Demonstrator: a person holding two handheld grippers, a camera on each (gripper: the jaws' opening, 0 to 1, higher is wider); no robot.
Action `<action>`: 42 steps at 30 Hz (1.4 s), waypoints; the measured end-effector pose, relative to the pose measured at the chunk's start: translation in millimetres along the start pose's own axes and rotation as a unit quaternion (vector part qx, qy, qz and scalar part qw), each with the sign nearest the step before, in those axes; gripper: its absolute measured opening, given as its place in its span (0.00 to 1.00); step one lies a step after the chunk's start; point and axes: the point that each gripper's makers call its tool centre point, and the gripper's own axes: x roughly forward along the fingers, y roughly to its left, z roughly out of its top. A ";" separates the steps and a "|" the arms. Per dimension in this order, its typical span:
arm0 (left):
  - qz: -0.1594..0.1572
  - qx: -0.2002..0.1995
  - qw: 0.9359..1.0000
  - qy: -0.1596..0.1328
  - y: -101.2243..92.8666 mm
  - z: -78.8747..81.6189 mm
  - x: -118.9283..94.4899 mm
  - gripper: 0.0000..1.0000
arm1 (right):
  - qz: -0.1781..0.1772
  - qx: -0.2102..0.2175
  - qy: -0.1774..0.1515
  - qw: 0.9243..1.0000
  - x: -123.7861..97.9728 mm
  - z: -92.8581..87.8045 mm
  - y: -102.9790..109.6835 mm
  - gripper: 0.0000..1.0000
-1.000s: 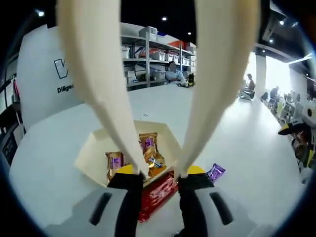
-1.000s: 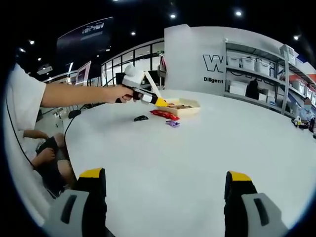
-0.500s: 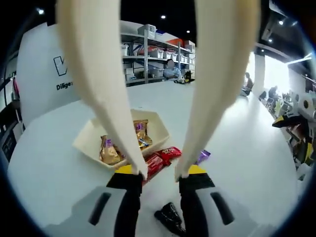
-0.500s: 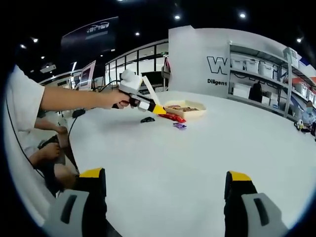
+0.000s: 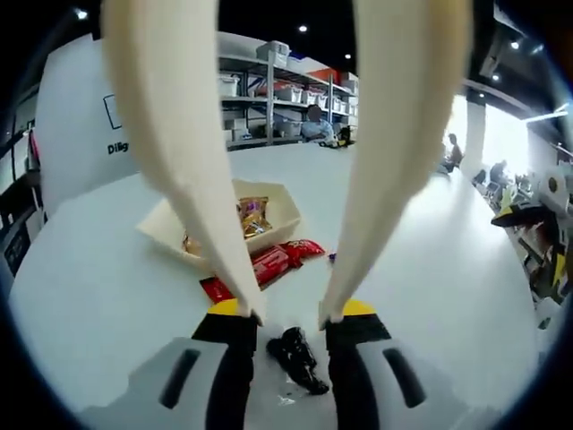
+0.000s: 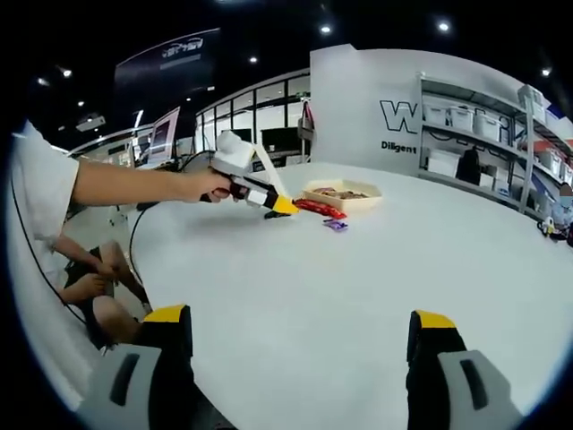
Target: Place the target food into the container with the food tongs after gripping and lifting it, then release it inside without dropping or visibly crushing the food.
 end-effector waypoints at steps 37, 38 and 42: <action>-0.187 0.105 0.977 -0.001 -87.5 -26.4 -12.8 0.30 | 0.002 -0.008 -0.003 1.000 -9.2 2.2 8.9 0.99; -0.195 0.112 0.974 -0.002 -92.1 -27.7 -13.7 0.30 | 0.002 -0.008 -0.003 1.000 -9.3 2.5 8.9 0.99; -0.194 0.136 0.971 0.001 -97.6 -28.9 -15.5 0.30 | 0.003 -0.009 -0.004 1.000 -9.4 3.8 10.0 0.99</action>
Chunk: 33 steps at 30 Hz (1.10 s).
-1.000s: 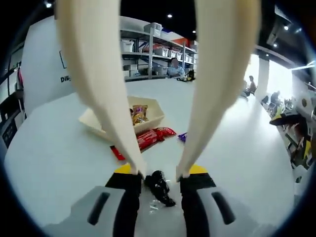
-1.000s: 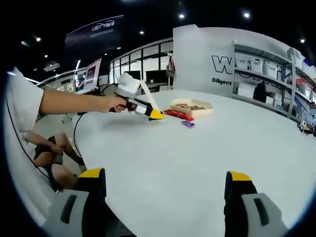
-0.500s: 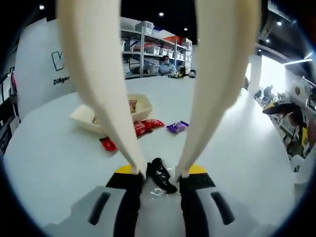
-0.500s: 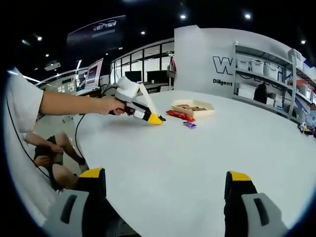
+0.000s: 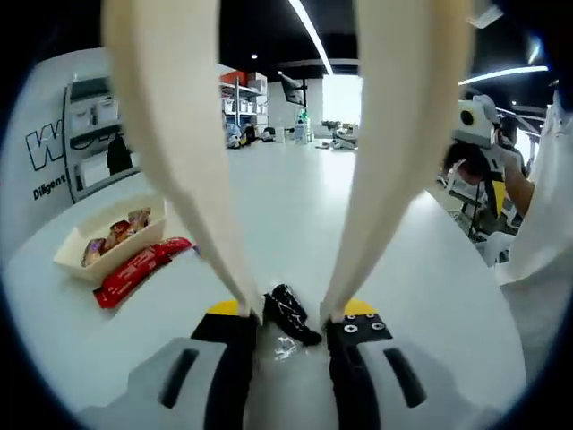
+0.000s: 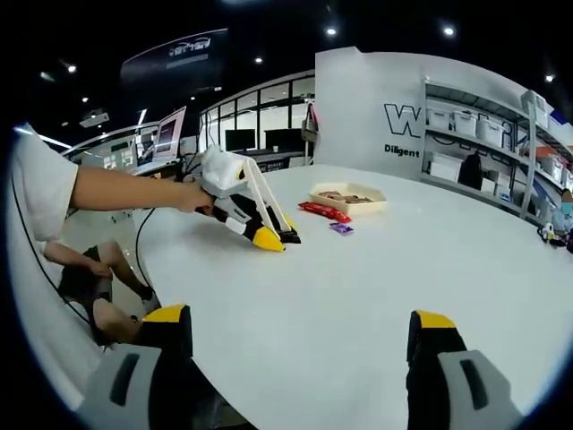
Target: Place the target food into the container with the food tongs after gripping and lifting it, then release it inside without dropping or visibly crushing the food.
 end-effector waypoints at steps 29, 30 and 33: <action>0.053 -0.022 0.998 0.007 22.8 -8.0 -30.3 0.31 | 0.006 0.001 -0.002 1.000 -1.0 -3.6 4.5 0.99; 0.052 -0.022 0.998 0.007 21.8 -7.2 -28.4 0.31 | 0.006 0.001 -0.002 1.000 -1.2 -3.7 4.4 0.99; 0.041 -0.025 0.999 0.006 13.9 -5.5 -19.7 0.32 | 0.005 0.003 -0.002 1.000 -1.8 -4.4 3.4 0.99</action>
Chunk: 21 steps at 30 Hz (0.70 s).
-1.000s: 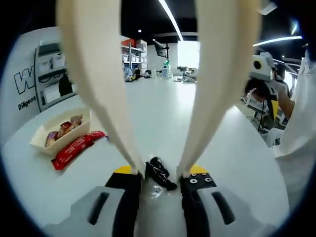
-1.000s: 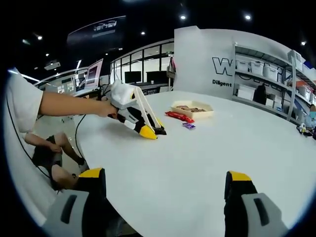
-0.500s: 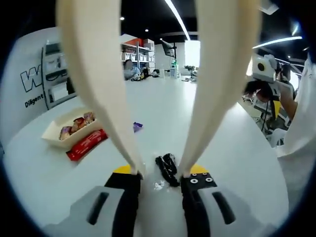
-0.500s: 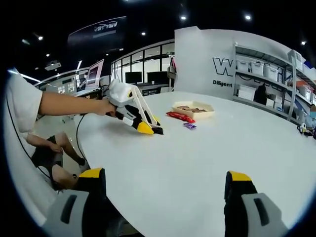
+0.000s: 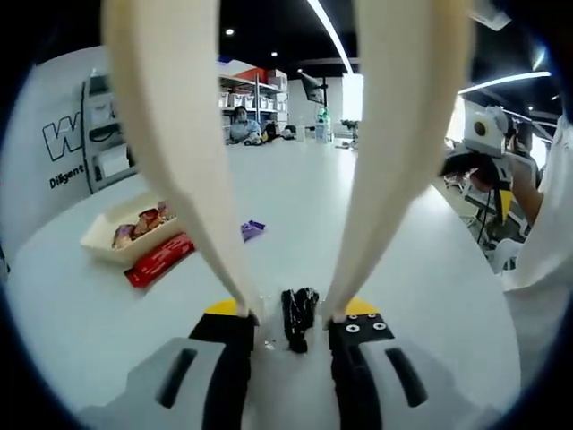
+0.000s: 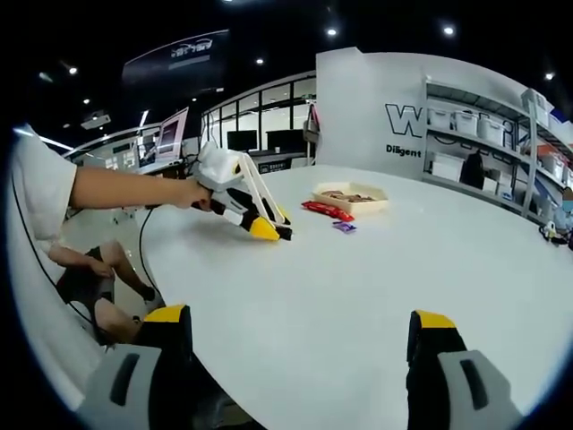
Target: Place the target food into the container with the food tongs after gripping and lifting it, then release it inside without dropping or visibly crushing the food.
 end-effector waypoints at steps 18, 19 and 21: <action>-0.007 -0.067 0.998 -0.018 -0.1 2.2 7.6 0.23 | 0.002 0.002 0.013 1.000 3.5 -10.9 -4.1 0.99; -0.005 -0.058 0.998 -0.015 -2.5 1.5 7.8 0.22 | 0.002 0.002 0.014 1.000 4.2 -11.5 -4.2 0.99; -0.002 -0.046 0.999 -0.013 -2.9 0.8 8.3 0.19 | 0.002 0.002 0.016 1.000 5.0 -12.2 -4.9 0.99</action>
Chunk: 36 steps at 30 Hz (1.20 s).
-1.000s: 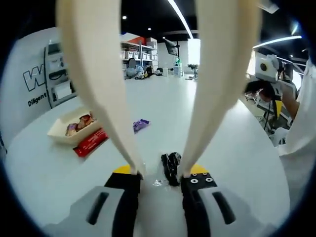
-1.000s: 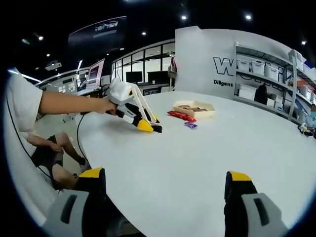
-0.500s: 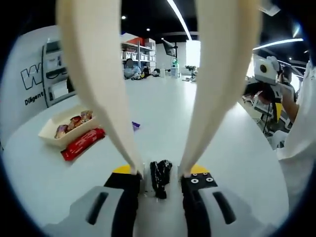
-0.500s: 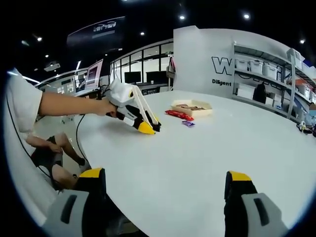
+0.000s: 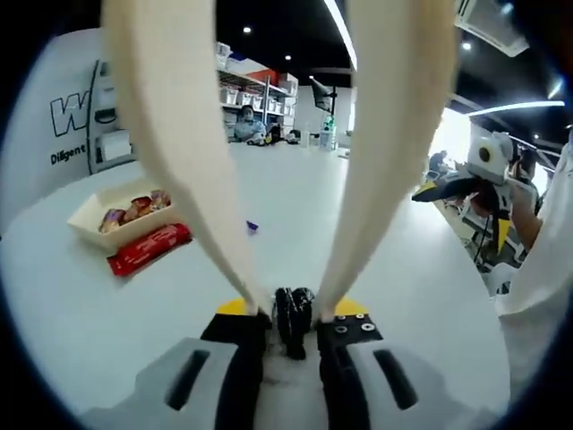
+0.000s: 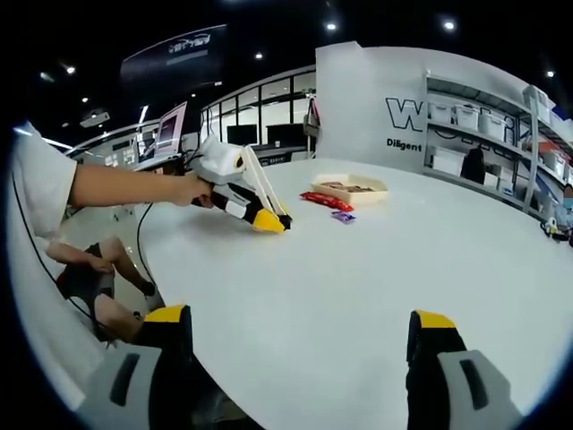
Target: Place the target food into the container with the food tongs after gripping and lifting it, then release it inside without dropping or visibly crushing the food.
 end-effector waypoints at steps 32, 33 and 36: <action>0.039 -0.059 0.996 -0.045 33.8 59.1 -5.1 0.19 | -0.004 0.010 0.002 1.000 5.3 -1.5 -11.2 0.99; 0.048 -0.055 0.996 -0.044 39.1 61.2 -3.6 0.19 | -0.004 0.012 0.003 1.000 6.1 -2.5 -12.2 0.99; 0.052 -0.058 0.996 -0.045 49.5 65.6 0.9 0.19 | -0.006 0.012 0.005 1.000 6.6 -3.2 -16.1 0.99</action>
